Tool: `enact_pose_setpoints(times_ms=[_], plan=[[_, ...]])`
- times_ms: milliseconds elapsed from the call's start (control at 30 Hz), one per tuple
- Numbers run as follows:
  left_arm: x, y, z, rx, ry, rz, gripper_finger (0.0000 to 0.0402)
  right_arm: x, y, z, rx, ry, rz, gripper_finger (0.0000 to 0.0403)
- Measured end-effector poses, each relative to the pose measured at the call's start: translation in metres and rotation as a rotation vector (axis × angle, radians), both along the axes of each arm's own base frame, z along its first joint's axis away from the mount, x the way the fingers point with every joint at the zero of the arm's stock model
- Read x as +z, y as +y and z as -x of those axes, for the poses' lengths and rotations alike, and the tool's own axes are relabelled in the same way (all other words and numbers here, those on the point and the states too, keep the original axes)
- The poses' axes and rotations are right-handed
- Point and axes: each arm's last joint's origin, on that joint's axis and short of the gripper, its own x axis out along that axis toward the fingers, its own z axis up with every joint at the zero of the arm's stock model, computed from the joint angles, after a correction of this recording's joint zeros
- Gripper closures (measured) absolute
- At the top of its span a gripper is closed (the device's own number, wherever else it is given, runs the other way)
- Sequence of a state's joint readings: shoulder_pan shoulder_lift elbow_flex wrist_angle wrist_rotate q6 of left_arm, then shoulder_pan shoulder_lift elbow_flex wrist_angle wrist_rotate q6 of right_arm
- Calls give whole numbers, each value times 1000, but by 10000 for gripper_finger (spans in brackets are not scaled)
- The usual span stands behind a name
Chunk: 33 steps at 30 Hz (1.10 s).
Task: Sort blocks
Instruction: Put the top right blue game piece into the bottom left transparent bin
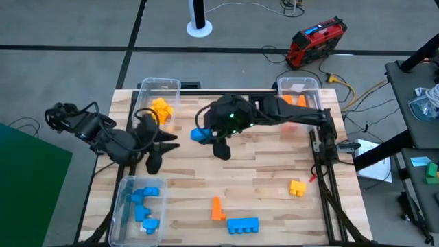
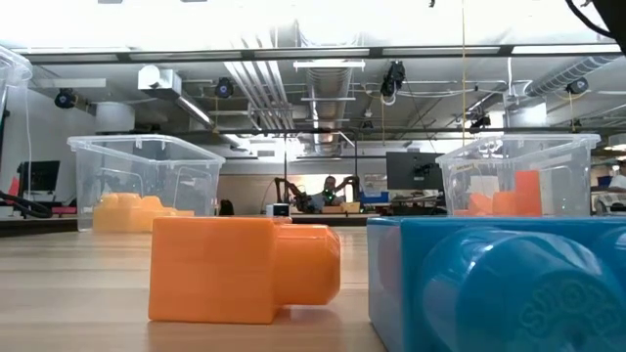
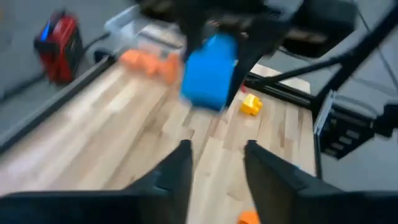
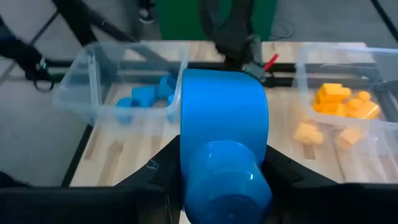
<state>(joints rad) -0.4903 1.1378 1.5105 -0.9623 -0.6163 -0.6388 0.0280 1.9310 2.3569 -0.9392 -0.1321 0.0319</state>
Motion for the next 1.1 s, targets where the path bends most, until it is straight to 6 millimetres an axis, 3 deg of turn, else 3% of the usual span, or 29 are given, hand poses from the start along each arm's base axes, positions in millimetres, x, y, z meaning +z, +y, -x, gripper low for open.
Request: enact_pose_setpoints(times_ms=[200,433,600,1100], plan=[[-6,-17,-29,-135,6,-130,187,-1,5,-1,28,-6,14,278],[-10,-15,-35,31,4,-234,118,-2,8,0,91,9,-23,278],[-10,-18,-46,-45,-4,-245,103,-2,9,0,96,8,-26,278],[-11,-8,-64,-14,-22,-250,102,-2,14,0,110,9,-25,278]])
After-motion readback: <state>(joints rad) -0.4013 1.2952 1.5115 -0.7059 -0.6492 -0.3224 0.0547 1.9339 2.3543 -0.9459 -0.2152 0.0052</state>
